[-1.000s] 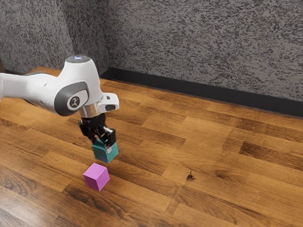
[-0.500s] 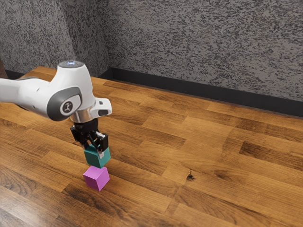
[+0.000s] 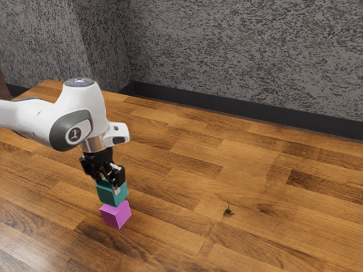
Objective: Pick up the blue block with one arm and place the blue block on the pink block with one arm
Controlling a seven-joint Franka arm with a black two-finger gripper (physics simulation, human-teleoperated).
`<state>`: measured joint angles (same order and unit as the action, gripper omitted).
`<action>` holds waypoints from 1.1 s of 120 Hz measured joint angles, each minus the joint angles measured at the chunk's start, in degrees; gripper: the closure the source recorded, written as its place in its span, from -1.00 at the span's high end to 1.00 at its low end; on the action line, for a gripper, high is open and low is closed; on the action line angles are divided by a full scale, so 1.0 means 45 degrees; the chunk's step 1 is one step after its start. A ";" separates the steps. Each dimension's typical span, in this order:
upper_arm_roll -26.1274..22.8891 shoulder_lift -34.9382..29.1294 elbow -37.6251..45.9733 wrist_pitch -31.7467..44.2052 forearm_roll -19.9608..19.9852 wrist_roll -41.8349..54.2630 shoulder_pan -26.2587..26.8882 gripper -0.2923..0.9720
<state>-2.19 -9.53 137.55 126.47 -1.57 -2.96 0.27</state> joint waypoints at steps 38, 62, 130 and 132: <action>0.0016 0.0045 0.0180 0.0138 0.0000 -0.0037 -0.0016 -0.04; 0.0203 0.0087 0.0250 0.0216 -0.0006 -0.0054 -0.0024 -0.04; 0.0234 0.0250 0.0326 0.0390 -0.0046 -0.0086 -0.0017 -0.04; 0.0234 0.0254 0.0324 0.0392 -0.0047 -0.0086 -0.0017 -0.02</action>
<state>-1.13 -8.38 139.01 128.23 -1.78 -3.35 0.19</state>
